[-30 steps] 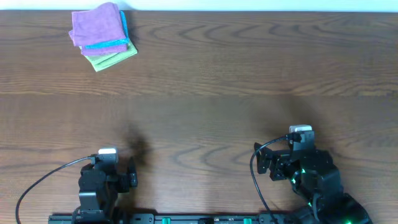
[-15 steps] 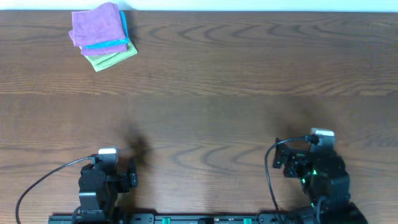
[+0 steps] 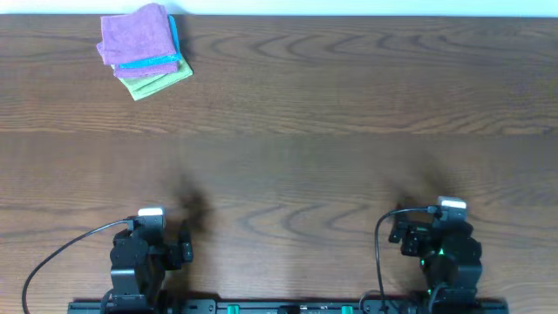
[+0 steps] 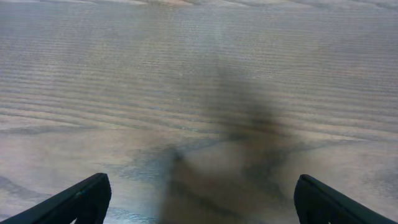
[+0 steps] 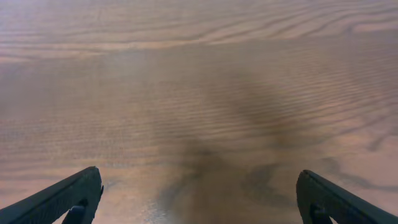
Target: Fold the cloth
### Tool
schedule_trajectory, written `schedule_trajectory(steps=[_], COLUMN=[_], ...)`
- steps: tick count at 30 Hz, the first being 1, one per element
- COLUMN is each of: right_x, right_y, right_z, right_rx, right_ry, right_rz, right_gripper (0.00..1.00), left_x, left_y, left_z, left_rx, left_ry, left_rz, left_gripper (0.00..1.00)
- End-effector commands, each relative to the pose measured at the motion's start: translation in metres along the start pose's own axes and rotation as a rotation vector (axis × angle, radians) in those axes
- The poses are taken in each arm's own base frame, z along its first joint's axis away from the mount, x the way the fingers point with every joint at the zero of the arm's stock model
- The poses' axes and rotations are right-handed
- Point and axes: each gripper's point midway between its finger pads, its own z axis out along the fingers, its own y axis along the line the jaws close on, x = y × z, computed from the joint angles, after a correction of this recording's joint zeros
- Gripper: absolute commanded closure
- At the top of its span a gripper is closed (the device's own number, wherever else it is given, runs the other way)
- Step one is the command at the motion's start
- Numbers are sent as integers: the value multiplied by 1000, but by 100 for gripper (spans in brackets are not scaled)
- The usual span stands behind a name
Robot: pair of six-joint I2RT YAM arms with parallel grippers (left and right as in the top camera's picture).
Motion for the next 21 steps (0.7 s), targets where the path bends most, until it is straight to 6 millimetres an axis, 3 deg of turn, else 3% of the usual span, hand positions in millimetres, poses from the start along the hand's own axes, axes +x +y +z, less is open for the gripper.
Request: schedule_trajectory(steps=[1,21], right_x=[7,14], right_y=[6,7], right_z=[4,-1], right_rx=[-42,-52], right_ry=[0,11], right_rz=[-29,-102], right_gripper=[1,1], left_x=[17,17], left_y=[-2,-2], left_z=[6,6], left_rx=[12,12], left_ry=[52,52], left_rz=[23,23], left_gripper=[5,5])
